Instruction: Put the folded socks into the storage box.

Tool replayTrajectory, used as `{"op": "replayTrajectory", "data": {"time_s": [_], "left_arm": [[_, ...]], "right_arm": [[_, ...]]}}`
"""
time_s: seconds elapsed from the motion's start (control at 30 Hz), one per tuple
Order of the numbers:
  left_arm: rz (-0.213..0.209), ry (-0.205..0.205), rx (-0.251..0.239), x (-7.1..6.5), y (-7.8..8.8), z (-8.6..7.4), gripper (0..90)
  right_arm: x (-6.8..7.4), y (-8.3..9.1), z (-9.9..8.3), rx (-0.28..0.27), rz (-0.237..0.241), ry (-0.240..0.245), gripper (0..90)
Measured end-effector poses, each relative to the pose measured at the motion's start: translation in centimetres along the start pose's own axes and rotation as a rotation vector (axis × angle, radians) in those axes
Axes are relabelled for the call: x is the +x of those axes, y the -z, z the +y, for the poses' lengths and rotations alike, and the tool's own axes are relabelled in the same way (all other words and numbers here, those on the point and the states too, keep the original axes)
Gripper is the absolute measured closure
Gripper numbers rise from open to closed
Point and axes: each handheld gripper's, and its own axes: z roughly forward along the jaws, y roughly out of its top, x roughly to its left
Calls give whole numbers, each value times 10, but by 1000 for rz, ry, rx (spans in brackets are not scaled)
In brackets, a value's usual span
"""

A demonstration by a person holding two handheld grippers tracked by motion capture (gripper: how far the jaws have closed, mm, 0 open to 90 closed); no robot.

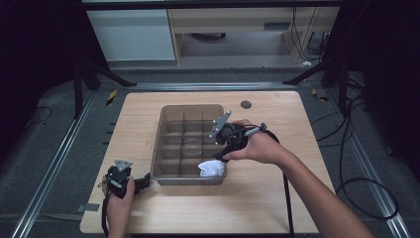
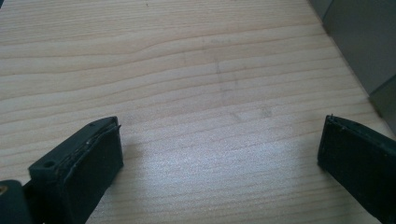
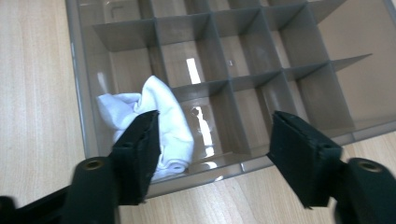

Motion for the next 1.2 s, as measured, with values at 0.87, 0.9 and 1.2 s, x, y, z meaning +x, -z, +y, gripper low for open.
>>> {"op": "replayTrajectory", "data": {"time_s": [0.87,0.9,1.2], "left_arm": [[0,0,0,0,0,0,0],[0,0,0,0,0,0,0],[0,0,0,0,0,0,0]], "right_arm": [[-19,13,-17,-82,-112,-147,67],[-20,14,-18,-87,-122,-154,66],[-29,20,-29,-123,-183,-238,62]]}}
